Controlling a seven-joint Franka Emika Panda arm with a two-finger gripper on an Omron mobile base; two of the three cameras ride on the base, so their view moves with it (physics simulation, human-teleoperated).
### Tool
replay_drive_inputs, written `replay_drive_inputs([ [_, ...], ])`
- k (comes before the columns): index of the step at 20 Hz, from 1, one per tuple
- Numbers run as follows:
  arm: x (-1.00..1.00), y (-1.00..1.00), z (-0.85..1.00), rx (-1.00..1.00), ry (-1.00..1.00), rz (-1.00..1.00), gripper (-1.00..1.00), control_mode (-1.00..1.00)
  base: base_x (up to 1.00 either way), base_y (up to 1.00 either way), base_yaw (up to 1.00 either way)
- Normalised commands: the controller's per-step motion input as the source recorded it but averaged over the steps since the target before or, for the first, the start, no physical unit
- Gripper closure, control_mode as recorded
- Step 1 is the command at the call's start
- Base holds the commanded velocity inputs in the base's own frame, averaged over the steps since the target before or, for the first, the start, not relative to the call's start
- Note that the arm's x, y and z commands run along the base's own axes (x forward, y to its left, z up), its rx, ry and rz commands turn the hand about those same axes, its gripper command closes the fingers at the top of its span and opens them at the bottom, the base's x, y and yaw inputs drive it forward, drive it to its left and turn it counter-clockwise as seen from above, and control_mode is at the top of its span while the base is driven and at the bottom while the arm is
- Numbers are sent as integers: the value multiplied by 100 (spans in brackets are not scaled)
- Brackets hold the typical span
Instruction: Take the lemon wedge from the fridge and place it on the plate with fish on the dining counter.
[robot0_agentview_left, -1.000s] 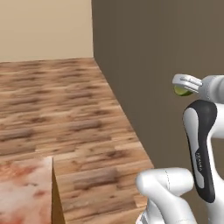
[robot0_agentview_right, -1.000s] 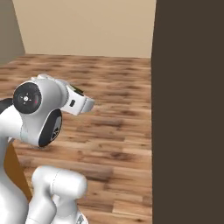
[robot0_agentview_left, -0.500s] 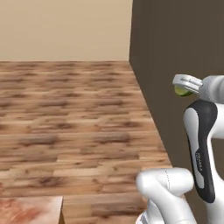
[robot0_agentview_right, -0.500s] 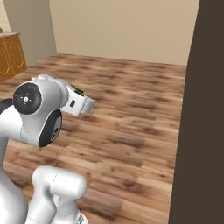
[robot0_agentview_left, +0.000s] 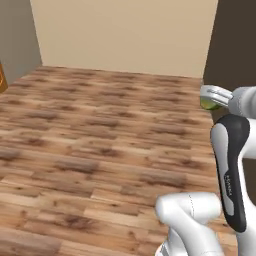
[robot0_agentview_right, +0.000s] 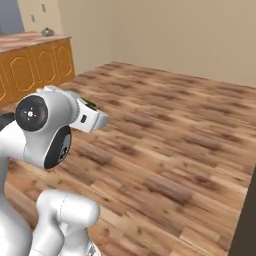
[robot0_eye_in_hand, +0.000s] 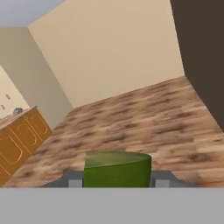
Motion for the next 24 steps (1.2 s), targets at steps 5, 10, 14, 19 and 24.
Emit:
replay_drive_inputs([
  [5,0,0,0,0,0,0,100,100,99,0,57],
  [10,0,0,0,0,0,0,100,100,48,2,72],
  [14,0,0,0,0,0,0,100,100,6,13,83],
  [19,0,0,0,0,0,0,100,100,0,16,85],
  [24,0,0,0,0,0,0,100,100,10,13,83],
])
